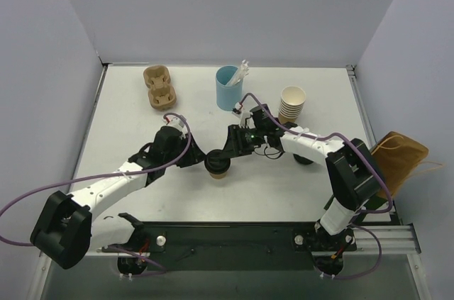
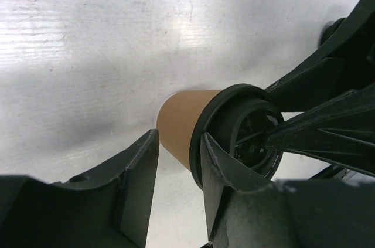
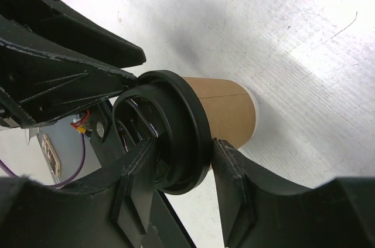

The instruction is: Pack the takeout coffee

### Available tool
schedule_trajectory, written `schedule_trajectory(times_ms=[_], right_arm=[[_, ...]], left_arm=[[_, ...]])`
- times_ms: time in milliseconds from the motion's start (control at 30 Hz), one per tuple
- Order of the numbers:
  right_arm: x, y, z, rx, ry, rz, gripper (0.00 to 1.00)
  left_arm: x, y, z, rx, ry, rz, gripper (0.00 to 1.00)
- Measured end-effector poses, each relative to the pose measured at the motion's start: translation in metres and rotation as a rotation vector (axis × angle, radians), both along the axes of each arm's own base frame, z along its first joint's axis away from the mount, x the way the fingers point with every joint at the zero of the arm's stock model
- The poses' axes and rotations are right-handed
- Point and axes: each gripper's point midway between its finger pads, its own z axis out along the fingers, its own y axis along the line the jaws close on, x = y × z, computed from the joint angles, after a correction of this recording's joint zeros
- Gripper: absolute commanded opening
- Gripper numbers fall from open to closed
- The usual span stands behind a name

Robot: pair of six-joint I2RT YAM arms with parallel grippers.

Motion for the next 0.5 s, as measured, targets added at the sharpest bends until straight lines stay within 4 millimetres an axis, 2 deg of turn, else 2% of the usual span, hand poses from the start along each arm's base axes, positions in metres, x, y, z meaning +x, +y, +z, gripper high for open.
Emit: schedule_trajectory(times_ms=[133, 267, 333, 433, 500], right_arm=[[-0.001, 0.001, -0.001, -0.007, 0.018, -0.019, 0.54], [-0.003, -0.005, -0.003, -0.041, 0.043, -0.044, 0.62], [-0.003, -0.010, -0.001, -0.065, 0.051, -0.058, 0.64], [0.000, -0.015, 0.011, -0.073, 0.039, -0.074, 0.80], [0.002, -0.019, 0.023, -0.067, 0.015, -0.086, 0.85]], left_arm=[[-0.003, 0.008, 0.003, 0.060, 0.028, -0.003, 0.50], [0.004, 0.023, 0.015, 0.134, 0.036, 0.014, 0.57], [0.011, 0.029, 0.030, 0.165, 0.008, 0.011, 0.63], [0.022, 0.027, 0.058, 0.193, -0.066, -0.034, 0.67], [0.026, 0.021, 0.076, 0.211, -0.122, -0.079, 0.69]])
